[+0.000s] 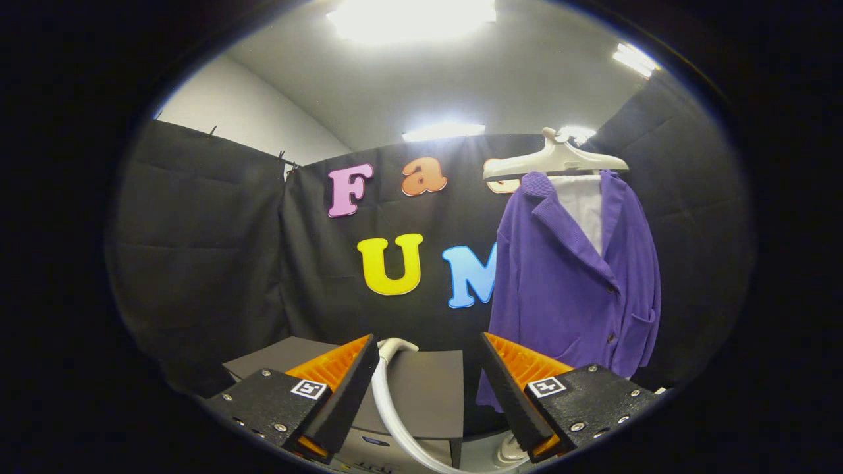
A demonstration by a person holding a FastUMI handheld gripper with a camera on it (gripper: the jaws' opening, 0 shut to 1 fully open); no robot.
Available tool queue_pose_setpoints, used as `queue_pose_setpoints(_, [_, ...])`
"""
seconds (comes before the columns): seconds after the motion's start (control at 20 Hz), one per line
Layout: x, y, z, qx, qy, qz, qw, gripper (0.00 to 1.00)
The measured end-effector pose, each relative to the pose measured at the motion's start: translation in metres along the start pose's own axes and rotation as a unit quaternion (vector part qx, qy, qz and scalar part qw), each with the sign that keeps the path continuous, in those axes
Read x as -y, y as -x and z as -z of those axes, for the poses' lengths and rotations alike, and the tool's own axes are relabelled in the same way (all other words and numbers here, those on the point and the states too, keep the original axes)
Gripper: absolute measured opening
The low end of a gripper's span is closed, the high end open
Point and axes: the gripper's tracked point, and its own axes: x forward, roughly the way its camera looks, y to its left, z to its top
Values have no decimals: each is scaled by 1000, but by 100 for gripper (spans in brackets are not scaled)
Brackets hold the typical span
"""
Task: Iron the clothes twice with a garment steamer, once on the left side and once on the right side.
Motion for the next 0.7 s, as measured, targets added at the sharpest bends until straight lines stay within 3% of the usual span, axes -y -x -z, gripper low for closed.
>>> queue_pose_setpoints(0.4, [-23,-100,-24,-32,-24,-70,997,94])
queue_pose_setpoints(0.7, [-34,-172,0,-104,-46,-95,989,94])
